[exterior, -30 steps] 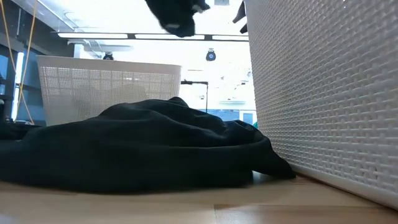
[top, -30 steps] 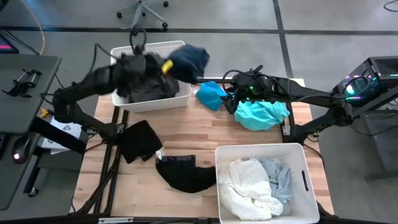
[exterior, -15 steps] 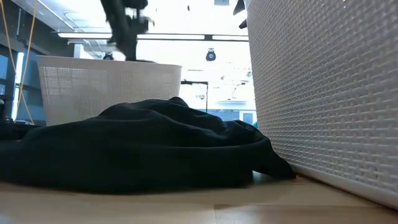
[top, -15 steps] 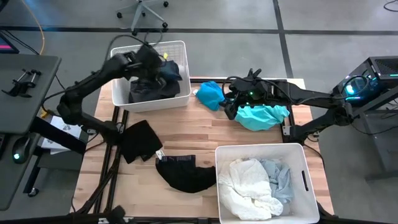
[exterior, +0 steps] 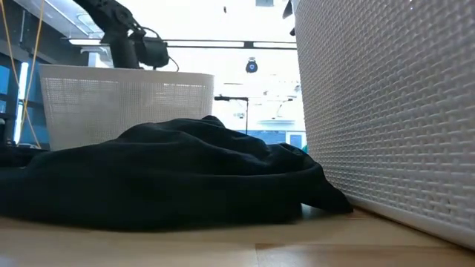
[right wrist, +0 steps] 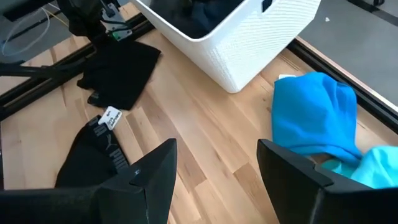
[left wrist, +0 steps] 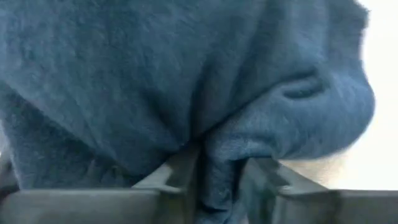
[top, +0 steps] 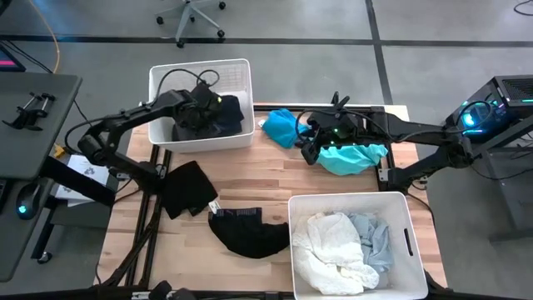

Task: Sort clothes
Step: Put the gray short into the top white bin, then put the light blue shirt into the bottom white bin

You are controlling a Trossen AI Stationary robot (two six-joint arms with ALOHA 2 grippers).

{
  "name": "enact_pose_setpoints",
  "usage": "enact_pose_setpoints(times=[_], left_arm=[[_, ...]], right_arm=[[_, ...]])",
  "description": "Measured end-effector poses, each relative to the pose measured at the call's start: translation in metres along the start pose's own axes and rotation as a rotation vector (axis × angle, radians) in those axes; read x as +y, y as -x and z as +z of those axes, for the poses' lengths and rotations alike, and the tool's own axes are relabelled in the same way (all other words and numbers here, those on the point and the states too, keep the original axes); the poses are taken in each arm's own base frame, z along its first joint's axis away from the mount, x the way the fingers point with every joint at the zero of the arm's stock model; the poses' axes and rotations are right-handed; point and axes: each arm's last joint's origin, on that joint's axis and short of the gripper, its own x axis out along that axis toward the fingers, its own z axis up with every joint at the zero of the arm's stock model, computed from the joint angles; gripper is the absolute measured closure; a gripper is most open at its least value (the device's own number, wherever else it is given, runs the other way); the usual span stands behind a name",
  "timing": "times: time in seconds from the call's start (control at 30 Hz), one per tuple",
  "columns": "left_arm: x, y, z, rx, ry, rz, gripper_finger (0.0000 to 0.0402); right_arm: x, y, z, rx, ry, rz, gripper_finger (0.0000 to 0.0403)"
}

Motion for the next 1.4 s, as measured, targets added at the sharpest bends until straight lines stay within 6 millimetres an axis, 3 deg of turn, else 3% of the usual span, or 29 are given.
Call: enact_pose_setpoints(times=[0.27,0.4,0.57,0.73,0.83,1.0,1.13,1.4], left_arm=[[0.004,0.072,0.019,-0.157,0.025,-0.004,0.0224],[0.006,0.106,0.022,-0.244,0.064,-0.011,0.0215],[0.004,0.135,0.021,-0.367,0.122,-0.052,0.0215],[-0.010,0.146,0.016,-0.428,0.076,-0.089,0.0224],[-0.025,0.141,0.012,-0.454,0.015,-0.125,0.0232],[-0.054,0.122,0.000,-0.481,-0.059,-0.197,0.0244],[-0.075,0.125,-0.007,-0.526,-0.103,-0.268,0.0252],[-0.101,0.141,-0.014,-0.628,-0.183,-0.373,0.0263]], right_arm=[[-0.015,0.000,-0.004,0.073,-0.014,-0.079,0.0194],[-0.030,0.006,-0.003,0.089,-0.072,-0.126,0.0194],[-0.046,0.012,-0.002,0.108,-0.128,-0.185,0.0194],[-0.055,0.013,-0.009,0.203,-0.128,-0.243,0.0194],[-0.058,0.009,-0.019,0.225,-0.105,-0.305,0.0194],[-0.067,-0.015,-0.050,0.204,-0.156,-0.350,0.0194],[-0.072,-0.034,-0.066,0.256,-0.196,-0.263,0.0189],[-0.103,-0.060,-0.079,0.423,-0.208,-0.352,0.0103]])
